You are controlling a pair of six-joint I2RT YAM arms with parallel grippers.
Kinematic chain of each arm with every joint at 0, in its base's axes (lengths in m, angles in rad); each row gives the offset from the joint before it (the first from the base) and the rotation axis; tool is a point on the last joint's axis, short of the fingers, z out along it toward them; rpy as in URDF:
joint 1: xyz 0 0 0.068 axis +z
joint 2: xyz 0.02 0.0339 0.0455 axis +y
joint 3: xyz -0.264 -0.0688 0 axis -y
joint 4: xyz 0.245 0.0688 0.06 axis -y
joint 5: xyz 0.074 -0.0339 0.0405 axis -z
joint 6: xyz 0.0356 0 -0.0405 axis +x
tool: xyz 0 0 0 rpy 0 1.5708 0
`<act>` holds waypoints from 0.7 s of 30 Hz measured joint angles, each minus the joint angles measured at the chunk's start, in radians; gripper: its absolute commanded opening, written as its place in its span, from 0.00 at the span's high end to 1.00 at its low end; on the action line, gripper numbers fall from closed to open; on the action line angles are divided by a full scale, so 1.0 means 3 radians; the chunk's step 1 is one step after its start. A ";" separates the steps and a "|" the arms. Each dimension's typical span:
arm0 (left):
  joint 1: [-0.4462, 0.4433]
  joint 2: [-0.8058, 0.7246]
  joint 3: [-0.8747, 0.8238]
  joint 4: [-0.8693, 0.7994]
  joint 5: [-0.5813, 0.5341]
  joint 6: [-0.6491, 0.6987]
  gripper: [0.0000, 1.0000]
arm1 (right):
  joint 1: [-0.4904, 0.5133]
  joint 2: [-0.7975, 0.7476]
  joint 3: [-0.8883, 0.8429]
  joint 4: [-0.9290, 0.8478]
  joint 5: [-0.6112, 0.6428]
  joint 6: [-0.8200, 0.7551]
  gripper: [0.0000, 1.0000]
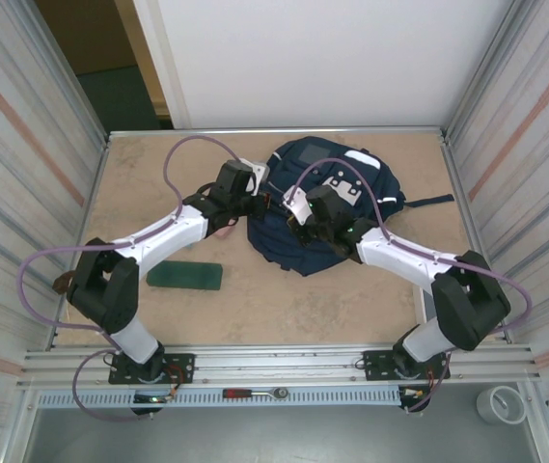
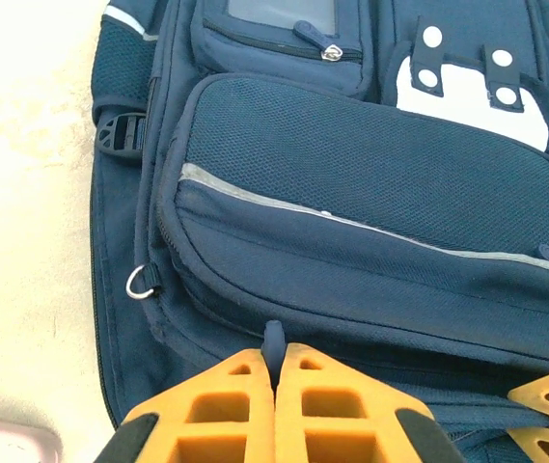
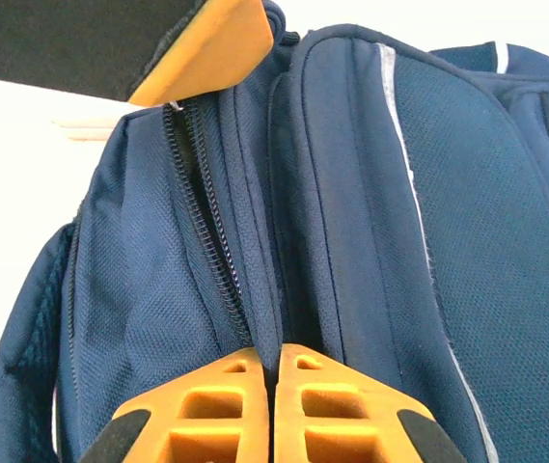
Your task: Pack the student bag
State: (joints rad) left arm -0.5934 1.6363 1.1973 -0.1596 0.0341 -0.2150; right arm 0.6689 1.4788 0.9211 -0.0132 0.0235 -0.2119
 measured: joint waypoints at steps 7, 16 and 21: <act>0.0038 -0.0104 -0.0005 -0.0056 0.0058 0.0001 1.00 | -0.0113 -0.0398 -0.0273 0.0093 -0.0192 0.0057 1.00; 0.0095 -0.0491 -0.0242 -0.0182 -0.0089 0.0000 1.00 | -0.0084 -0.0345 -0.0102 0.0038 -0.0573 0.0078 1.00; 0.0108 -0.0537 -0.0271 -0.0184 -0.0116 -0.0011 1.00 | -0.0100 -0.0381 -0.0145 0.0053 -0.0633 0.0092 1.00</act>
State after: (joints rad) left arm -0.5610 1.4754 1.1160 -0.2150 -0.0006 -0.2184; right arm 0.6388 1.3643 0.8776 0.0029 -0.1665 -0.1844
